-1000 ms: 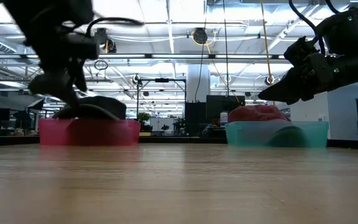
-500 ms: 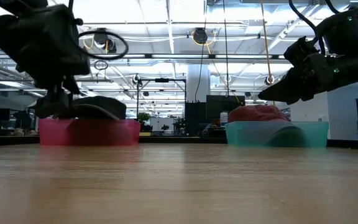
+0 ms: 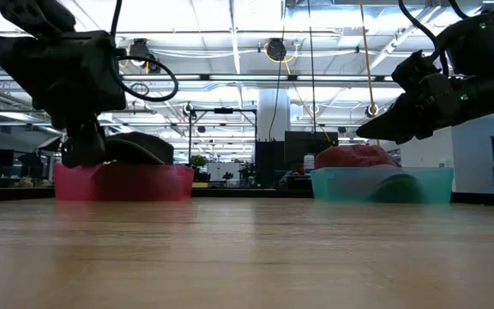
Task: Pick & Place hat
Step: Put the black cap into the red bin
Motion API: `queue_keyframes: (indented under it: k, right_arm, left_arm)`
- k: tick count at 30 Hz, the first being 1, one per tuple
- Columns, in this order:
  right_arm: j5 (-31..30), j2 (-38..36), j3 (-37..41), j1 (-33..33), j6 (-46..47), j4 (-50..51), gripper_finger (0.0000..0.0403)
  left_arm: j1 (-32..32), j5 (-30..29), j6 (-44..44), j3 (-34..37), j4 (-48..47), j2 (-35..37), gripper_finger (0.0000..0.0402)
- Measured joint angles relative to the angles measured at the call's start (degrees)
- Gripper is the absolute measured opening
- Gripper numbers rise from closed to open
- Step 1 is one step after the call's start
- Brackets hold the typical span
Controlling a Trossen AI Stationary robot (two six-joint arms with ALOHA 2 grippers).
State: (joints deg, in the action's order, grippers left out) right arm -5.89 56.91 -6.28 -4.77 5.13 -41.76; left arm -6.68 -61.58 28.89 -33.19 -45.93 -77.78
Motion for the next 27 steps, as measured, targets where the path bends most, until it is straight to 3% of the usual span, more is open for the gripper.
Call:
queue_keyframes:
  k: [9, 16, 20, 24, 27]
  right_arm:
    - [0.0, 0.0, 0.0, 0.0, -0.2, 0.0, 0.0022]
    - [0.0, 0.0, 0.0, 0.0, -0.2, 0.0, 0.0022]
    - [0.0, 0.0, 0.0, 0.0, -0.2, 0.0, 0.0022]
    - [0.0, 0.0, 0.0, 0.0, -0.2, 0.0, 0.0022]
    - [0.0, 0.0, 0.0, 0.0, 0.1, 0.1, 0.0022]
  left_arm:
    - [0.0, -0.1, 0.1, -1.1, 0.2, 0.0, 0.0085]
    - [-0.9, -3.9, -6.5, -7.0, 0.3, 0.0, 0.0015]
    - [-0.8, -3.2, -11.7, -9.8, 0.2, 0.0, 0.0024]
    - [0.7, -1.8, -12.2, -10.3, -0.4, 0.0, 0.0054]
    - [2.6, -0.5, -11.9, -9.9, -0.6, 0.0, 0.0055]
